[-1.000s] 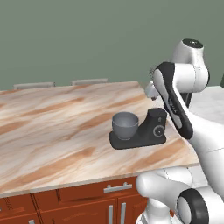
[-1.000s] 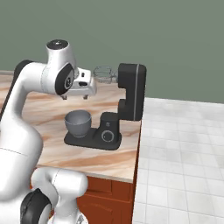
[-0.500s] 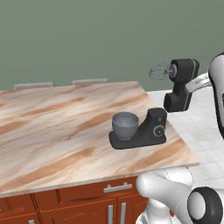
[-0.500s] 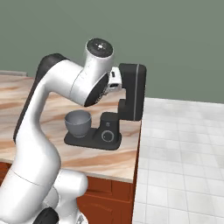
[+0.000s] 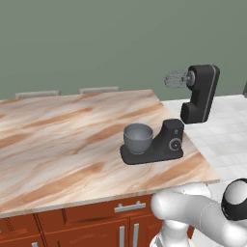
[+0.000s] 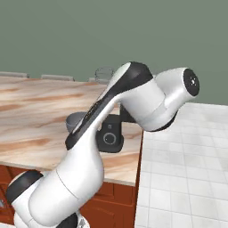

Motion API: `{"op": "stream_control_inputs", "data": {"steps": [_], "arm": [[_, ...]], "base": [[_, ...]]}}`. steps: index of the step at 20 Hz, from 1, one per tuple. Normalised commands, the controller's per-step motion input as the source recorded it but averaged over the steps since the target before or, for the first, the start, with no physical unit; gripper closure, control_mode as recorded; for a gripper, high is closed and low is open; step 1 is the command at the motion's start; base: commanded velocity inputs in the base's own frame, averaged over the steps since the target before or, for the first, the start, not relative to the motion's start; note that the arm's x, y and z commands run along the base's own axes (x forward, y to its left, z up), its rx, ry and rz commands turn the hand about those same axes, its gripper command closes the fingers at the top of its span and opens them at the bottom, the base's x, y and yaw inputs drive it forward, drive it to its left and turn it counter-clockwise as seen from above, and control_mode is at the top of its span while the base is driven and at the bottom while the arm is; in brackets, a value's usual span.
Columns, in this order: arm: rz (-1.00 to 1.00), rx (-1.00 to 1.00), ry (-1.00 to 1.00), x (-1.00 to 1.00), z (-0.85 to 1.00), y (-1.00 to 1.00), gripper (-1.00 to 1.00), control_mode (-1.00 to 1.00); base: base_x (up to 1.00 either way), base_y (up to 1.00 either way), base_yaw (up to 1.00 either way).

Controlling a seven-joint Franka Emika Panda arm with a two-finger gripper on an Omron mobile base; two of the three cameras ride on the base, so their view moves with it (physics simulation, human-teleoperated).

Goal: Close the stand mixer head.

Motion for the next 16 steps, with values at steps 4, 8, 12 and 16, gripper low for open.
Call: {"op": "stream_control_inputs", "data": {"steps": [4,8,12,16], "arm": [[0.31,0.18,-0.27,0.06,-0.02,-0.81,-1.0,-1.0],[0.32,0.1,-0.36,0.41,-0.26,-0.41,-1.0,-1.0],[0.29,0.0,-0.49,0.57,-0.34,-0.06,-1.0,-1.0],[0.12,0.0,-0.43,0.69,-0.25,0.06,-1.0,-1.0]], "base": [[0.0,0.0,0.0],[0.0,0.0,0.0],[0.0,0.0,0.0],[0.0,0.0,0.0]]}}
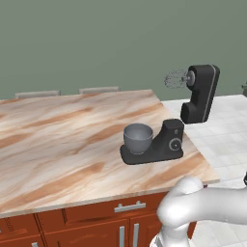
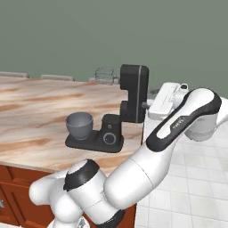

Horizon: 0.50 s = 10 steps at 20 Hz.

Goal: Close the stand mixer head.

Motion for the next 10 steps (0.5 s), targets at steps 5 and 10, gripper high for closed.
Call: {"op": "stream_control_inputs", "data": {"steps": [5,10], "arm": [[0.0,-0.05,-0.07,0.94,-0.02,0.23,-1.0,-1.0],[0.0,-0.06,0.0,0.97,0.0,0.43,-1.0,-1.0]], "base": [[0.0,0.0,0.0],[0.0,0.0,0.0]]}}
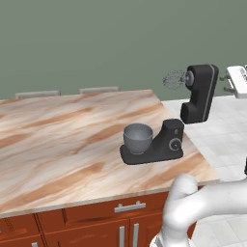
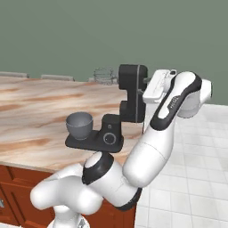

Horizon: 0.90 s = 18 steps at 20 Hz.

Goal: Close the stand mixer head.

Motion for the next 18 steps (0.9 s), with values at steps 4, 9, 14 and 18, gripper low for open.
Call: {"op": "stream_control_inputs", "data": {"steps": [4,9,14,18], "arm": [[0.0,-0.22,0.0,0.41,0.0,0.96,-1.0,-1.0],[0.0,-0.42,-0.11,0.0,0.0,1.0,-1.0,-1.0],[0.0,-0.53,-0.09,0.0,-0.29,1.0,-1.0,-1.0],[0.0,-0.54,-0.04,0.0,-0.55,1.0,-1.0,-1.0]], "base": [[0.0,0.0,0.0],[0.0,0.0,0.0],[0.0,0.0,0.0],[0.0,0.0,0.0]]}}
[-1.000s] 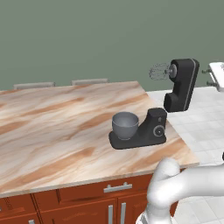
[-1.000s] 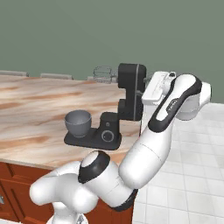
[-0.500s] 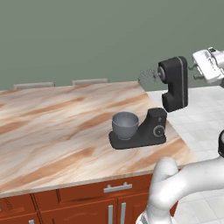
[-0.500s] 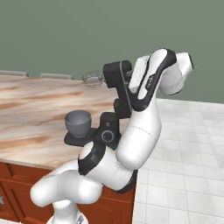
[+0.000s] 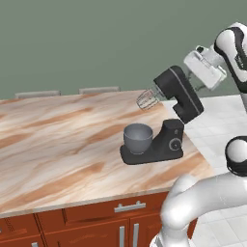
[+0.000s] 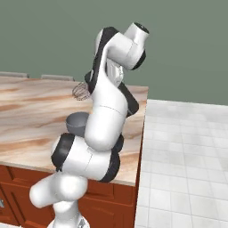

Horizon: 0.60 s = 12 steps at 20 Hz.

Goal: Close the stand mixer head.

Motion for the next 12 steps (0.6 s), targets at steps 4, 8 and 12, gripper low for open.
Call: {"op": "stream_control_inputs", "data": {"steps": [4,8,12], "arm": [[0.03,-0.54,-0.01,0.0,-0.54,1.0,-1.0,-1.0],[0.09,-0.46,0.0,-0.03,-0.45,1.0,-1.0,-1.0],[0.12,-0.21,-0.16,-0.41,-0.07,0.96,-1.0,-1.0]], "base": [[0.0,0.0,0.0],[0.0,0.0,0.0],[0.0,0.0,0.0]]}}
